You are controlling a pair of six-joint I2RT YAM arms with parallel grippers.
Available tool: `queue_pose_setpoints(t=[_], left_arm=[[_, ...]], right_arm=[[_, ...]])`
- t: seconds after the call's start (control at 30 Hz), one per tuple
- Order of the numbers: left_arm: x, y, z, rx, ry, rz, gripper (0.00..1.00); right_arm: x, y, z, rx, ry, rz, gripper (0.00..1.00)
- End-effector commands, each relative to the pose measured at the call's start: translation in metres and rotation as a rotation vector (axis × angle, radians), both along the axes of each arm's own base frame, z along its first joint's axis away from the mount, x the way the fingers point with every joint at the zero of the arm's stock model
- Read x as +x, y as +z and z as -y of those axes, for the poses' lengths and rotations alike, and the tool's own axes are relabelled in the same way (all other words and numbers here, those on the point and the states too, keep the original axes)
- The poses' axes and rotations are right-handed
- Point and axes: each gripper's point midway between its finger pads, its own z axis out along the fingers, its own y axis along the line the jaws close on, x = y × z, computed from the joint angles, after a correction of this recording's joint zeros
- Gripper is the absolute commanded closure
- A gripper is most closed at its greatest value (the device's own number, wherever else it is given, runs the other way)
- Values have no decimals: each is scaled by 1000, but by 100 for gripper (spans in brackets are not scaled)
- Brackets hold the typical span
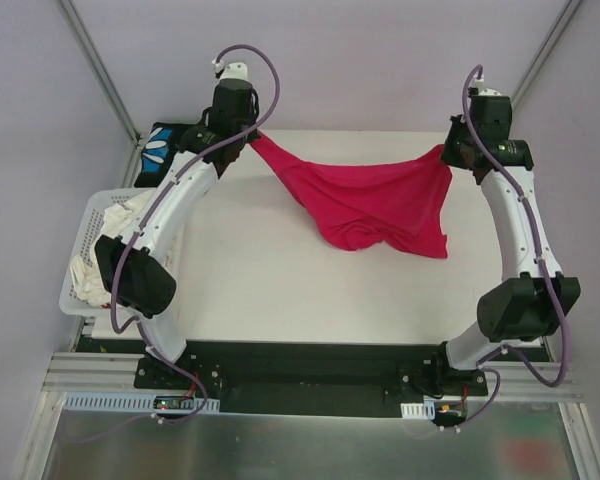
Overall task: Fold and stack the t-shirts
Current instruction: Flatten out the tshirt
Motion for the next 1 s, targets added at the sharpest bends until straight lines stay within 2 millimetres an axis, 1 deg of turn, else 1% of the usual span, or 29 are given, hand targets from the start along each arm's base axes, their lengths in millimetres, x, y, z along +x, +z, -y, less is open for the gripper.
queue_pose_setpoints(t=[0.0, 0.03, 0.07, 0.1, 0.13, 0.17, 0.2, 0.23, 0.27, 0.3, 0.37, 0.4, 0.43, 0.47, 0.5, 0.53, 0.6, 0.63, 0.67, 0.7, 0.73, 0.77, 0.8, 0.83, 0.87, 0.9, 0.93, 0.97], left_arm=[[-24, 89, -27, 11, 44, 182, 100], [-29, 99, -30, 10, 47, 202, 100], [-35, 108, -35, 17, 54, 219, 100], [-45, 126, -42, 8, 71, 259, 100], [-51, 134, -46, 3, 76, 277, 100], [-57, 144, -49, 4, 76, 297, 100], [-68, 157, -54, -7, 80, 325, 100], [-73, 162, -57, -11, 82, 338, 100], [-77, 166, -58, -13, 79, 346, 100], [-87, 176, -62, -24, 80, 369, 100], [-96, 179, -63, -29, 77, 377, 100], [-107, 186, -65, -41, 72, 398, 100], [-112, 188, -65, -42, 69, 403, 100], [-115, 185, -67, -33, 75, 398, 100], [-125, 191, -69, -40, 74, 417, 100], [-129, 193, -71, -36, 78, 422, 100], [-139, 198, -76, -21, 88, 437, 100], [-143, 199, -73, -21, 77, 440, 100], [-145, 197, -72, -16, 68, 436, 100], [-151, 200, -73, -27, 61, 445, 100], [-155, 198, -73, -28, 56, 443, 100], [-155, 190, -72, -21, 50, 427, 100], [-162, 192, -73, -32, 38, 437, 100], [-165, 190, -73, -34, 30, 438, 100], [-171, 194, -76, -50, 24, 483, 100], [-172, 197, -75, -50, 9, 512, 100], [-173, 201, -76, -44, 10, 543, 100], [-174, 212, -80, -22, 17, 608, 100]], right_arm=[[-12, 72, 11, -69, -28, 198, 99], [-19, 80, 19, -90, -65, 218, 99], [-21, 85, 20, -98, -76, 238, 99], [-23, 83, 22, -106, -85, 243, 99], [-30, 97, 28, -122, -128, 298, 99], [-33, 101, 29, -131, -134, 320, 99], [-36, 99, 29, -138, -138, 325, 99], [-41, 106, 29, -146, -146, 340, 99], [-44, 107, 27, -156, -140, 342, 99], [-46, 110, 25, -166, -134, 346, 99], [-53, 119, 20, -214, -127, 369, 99], [-55, 121, 18, -225, -124, 376, 99], [-60, 124, 16, -242, -131, 379, 99], [-66, 130, 15, -252, -127, 394, 99], [-69, 132, 14, -248, -119, 401, 99], [-72, 132, 9, -237, -90, 391, 99], [-79, 147, 8, -226, -84, 412, 99], [-83, 155, 8, -232, -94, 435, 99], [-85, 156, 9, -243, -98, 449, 99], [-95, 167, 12, -256, -97, 491, 99], [-96, 177, 12, -248, -99, 540, 99], [-98, 179, 12, -257, -92, 553, 99], [-105, 186, 14, -269, -82, 580, 99], [-107, 200, 13, -266, -79, 645, 99], [-110, 207, 14, -271, -83, 690, 99], [-111, 201, 14, -297, -71, 705, 99], [-122, 227, 16, -280, -86, 816, 99], [-125, 233, 16, -285, -84, 848, 99]])
